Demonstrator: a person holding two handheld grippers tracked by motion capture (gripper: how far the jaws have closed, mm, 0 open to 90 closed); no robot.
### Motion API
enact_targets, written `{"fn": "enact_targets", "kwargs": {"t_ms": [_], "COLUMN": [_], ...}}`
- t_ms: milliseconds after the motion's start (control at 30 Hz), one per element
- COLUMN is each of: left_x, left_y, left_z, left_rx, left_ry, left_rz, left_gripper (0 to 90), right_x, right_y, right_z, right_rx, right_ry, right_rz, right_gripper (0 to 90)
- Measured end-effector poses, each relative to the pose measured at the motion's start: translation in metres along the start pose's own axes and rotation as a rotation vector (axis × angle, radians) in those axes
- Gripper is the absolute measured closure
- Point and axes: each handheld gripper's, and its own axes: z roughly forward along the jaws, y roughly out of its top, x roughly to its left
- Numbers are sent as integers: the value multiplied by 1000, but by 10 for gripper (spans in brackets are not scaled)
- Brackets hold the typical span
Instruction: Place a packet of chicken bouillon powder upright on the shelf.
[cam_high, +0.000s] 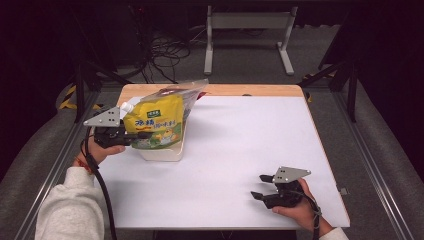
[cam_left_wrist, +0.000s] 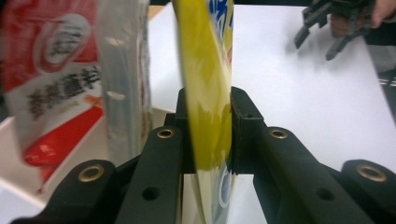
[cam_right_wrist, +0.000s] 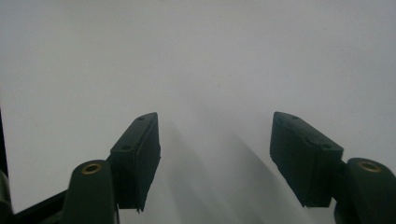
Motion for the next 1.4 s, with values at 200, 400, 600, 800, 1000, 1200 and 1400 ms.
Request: {"fn": "enact_targets", "kwargs": {"t_ms": [200,400,600,800,1000,1200,1400], "left_x": [6,6,1,-9,-19,-22,-23], "left_y": [-12,-29,-35,-35,-33,-33,-32], "left_z": [20,20,18,8,-8,-7,-2], "left_rx": [24,-29,-83,-170,-270,-243,-230], "left_ry": [10,40,125,212,286,316,345], "left_rz": [-22,-68,-98,-114,-135,-148,-165], "left_gripper": [775,771,680,630,667,707,694], "right_x": [2,3,6,5,7,7,7], "right_y": [-8,-12,-9,-6,-2,0,-1], "right_z": [-7,-12,-14,-15,-14,-13,-12], "right_rx": [6,4,-8,-23,-32,-34,-28], "right_ry": [-22,-33,-26,-23,-17,-12,-9], "right_rz": [14,23,4,-1,-23,-24,-27], "right_gripper": [329,324,323,323,324,324,323]}}
